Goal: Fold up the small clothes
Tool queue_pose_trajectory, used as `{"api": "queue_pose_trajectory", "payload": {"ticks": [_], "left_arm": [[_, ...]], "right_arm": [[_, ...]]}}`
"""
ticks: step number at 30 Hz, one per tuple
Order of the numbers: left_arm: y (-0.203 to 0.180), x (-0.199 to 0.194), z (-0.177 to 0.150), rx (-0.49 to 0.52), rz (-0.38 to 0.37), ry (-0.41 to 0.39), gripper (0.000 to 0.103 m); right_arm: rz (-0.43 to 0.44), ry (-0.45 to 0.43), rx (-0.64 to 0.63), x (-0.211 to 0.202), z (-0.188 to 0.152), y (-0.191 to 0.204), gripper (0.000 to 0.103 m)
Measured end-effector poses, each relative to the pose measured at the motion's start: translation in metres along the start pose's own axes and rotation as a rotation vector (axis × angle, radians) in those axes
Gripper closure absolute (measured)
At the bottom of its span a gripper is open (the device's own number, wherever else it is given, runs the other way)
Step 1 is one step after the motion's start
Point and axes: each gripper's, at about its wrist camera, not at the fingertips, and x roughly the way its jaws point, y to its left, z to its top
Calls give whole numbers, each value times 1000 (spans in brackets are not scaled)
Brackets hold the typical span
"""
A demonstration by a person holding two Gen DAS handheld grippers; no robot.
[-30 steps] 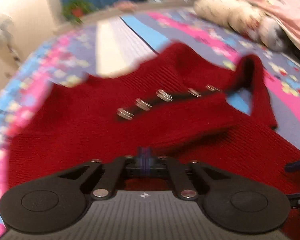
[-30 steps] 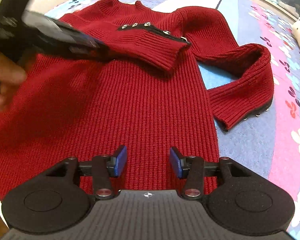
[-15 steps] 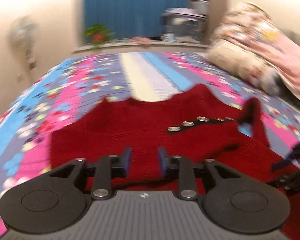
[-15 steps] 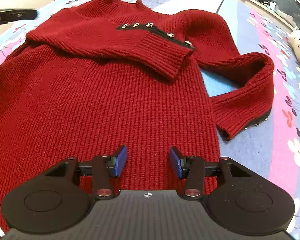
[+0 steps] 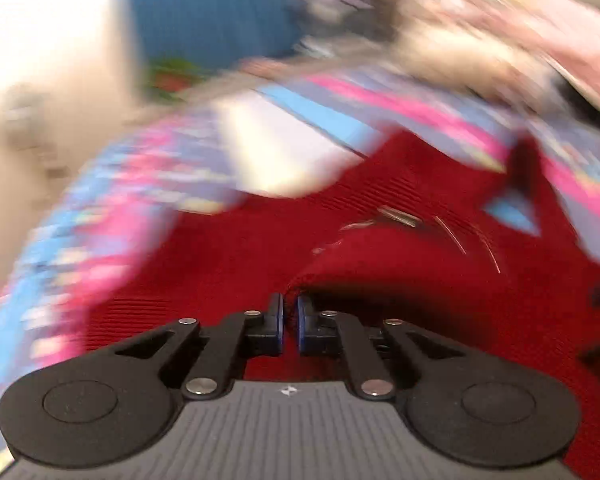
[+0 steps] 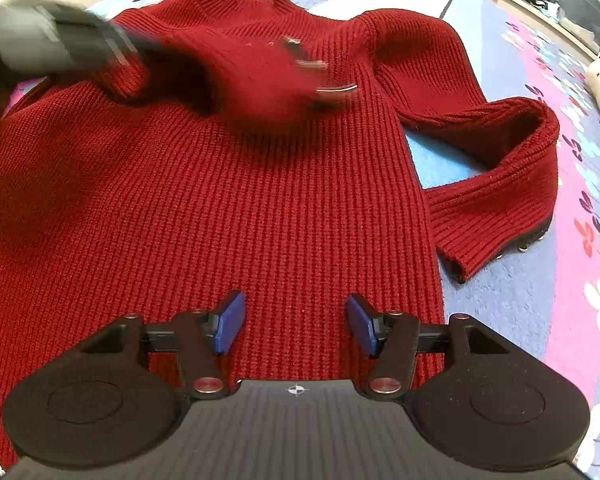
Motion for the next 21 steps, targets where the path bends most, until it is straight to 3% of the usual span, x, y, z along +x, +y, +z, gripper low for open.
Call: {"api": "queue_pose_trajectory", "payload": {"ticks": [3, 6, 8, 9, 12, 15, 18, 21], "left_arm": [[116, -55, -11, -279, 250, -46, 96], [243, -102, -56, -698, 620, 8, 95], [289, -123, -93, -881, 843, 43, 94], [299, -129, -110, -916, 876, 42, 93], [302, -123, -121, -911, 835, 71, 83], [287, -105, -106, -790, 739, 5, 71], [272, -76, -98, -730, 565, -3, 70], [257, -35, -96, -646, 489, 55, 70]], "right_arm": [[-4, -1, -5, -2, -1, 2, 44], [-16, -3, -21, -4, -2, 7, 44], [-23, -5, -28, -5, -3, 9, 44], [-26, -5, -27, -4, -3, 9, 44], [-35, -6, -25, -3, -3, 12, 44], [-46, -9, -32, -3, -2, 16, 43], [-51, -15, -31, -4, -4, 17, 43], [-52, -24, -22, -3, -6, 17, 40]]}}
